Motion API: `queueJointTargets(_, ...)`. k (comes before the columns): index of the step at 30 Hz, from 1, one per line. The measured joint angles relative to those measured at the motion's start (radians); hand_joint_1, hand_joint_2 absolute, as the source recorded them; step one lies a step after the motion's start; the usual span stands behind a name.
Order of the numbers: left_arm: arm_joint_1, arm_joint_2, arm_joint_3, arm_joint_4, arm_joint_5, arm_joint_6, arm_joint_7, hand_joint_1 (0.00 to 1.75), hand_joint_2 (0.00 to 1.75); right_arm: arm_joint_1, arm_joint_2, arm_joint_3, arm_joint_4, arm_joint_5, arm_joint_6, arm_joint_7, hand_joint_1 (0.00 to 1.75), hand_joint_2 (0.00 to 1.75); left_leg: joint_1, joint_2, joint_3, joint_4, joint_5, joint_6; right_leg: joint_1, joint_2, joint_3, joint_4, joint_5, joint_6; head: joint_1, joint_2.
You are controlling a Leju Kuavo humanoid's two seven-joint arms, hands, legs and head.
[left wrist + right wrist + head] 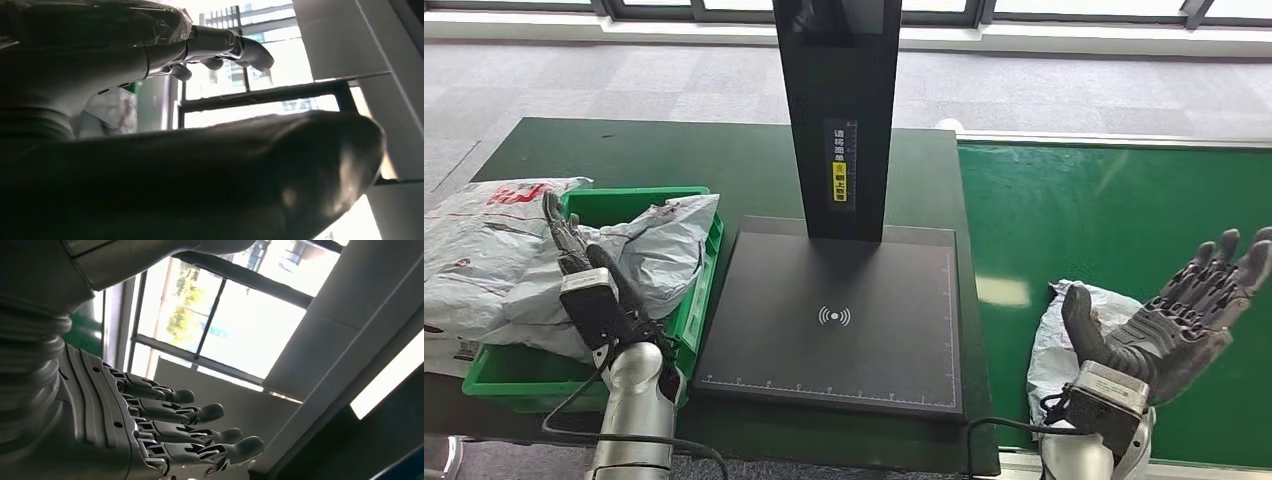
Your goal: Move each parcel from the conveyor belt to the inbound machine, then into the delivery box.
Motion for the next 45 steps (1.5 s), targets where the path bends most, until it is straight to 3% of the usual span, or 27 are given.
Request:
queueJointTargets(1, 0.015, 0.003, -0.043, -0.041, 0.026, -0.010, 0.000, 0.00, 0.00, 0.001, 0.000, -0.021, 0.016, 0.011, 0.000, 0.006, 0.00, 1.75, 0.000, -0.001, -0.001, 0.000, 0.000, 0.000, 0.000, -0.001, 0.000, 0.000, 0.000, 0.000, 0.000, 0.000)
queueJointTargets(5, 0.051, 0.014, -0.148, -0.145, 0.061, -0.022, -0.001, 0.00, 1.75, 0.005, 0.000, -0.074, 0.054, 0.032, 0.000, 0.020, 0.00, 1.75, 0.000, -0.002, -0.008, 0.000, 0.000, 0.000, 0.000, -0.002, 0.000, 0.000, -0.001, 0.000, 0.000, 0.000)
queueJointTargets(12, 0.148, 0.033, -0.271, -0.315, 0.138, -0.043, -0.001, 0.00, 1.75, 0.004, 0.002, -0.151, 0.139, 0.191, 0.000, 0.178, 0.00, 1.75, 0.000, -0.001, -0.007, 0.000, 0.000, 0.000, 0.000, -0.002, 0.000, 0.000, -0.001, 0.000, 0.000, 0.000)
queueJointTargets(17, 0.224, 0.046, -0.358, -0.408, 0.145, -0.146, -0.001, 0.00, 1.75, -0.015, 0.002, -0.240, 0.281, 0.400, 0.000, 0.361, 0.00, 1.75, 0.000, -0.001, -0.008, 0.000, -0.001, 0.001, -0.001, -0.002, 0.000, 0.000, -0.001, 0.000, 0.000, 0.000)
queueJointTargets(27, 0.281, 0.057, -0.455, -0.453, 0.131, -0.219, 0.001, 0.00, 1.75, -0.107, 0.004, -0.458, 0.574, 0.583, 0.000, 0.583, 0.00, 1.75, 0.000, -0.001, -0.008, 0.000, -0.001, 0.001, -0.001, -0.002, 0.001, 0.000, -0.001, 0.001, 0.000, 0.000)
queueJointTargets(39, 0.296, 0.058, -0.457, -0.459, 0.115, -0.241, 0.001, 0.00, 1.75, -0.139, -0.008, -0.502, 0.740, 0.608, 0.070, 0.701, 0.00, 1.75, 0.000, -0.001, -0.003, 0.000, -0.001, 0.001, -0.001, -0.001, 0.001, 0.000, -0.001, 0.001, 0.000, 0.000)
queueJointTargets(45, 0.300, 0.058, -0.457, -0.463, 0.113, -0.242, 0.001, 0.00, 1.75, -0.141, -0.020, -0.504, 0.786, 0.616, 0.087, 0.715, 0.00, 1.75, 0.000, -0.001, -0.005, 0.000, -0.001, 0.001, -0.001, -0.001, 0.002, 0.000, -0.001, 0.001, 0.000, 0.000)
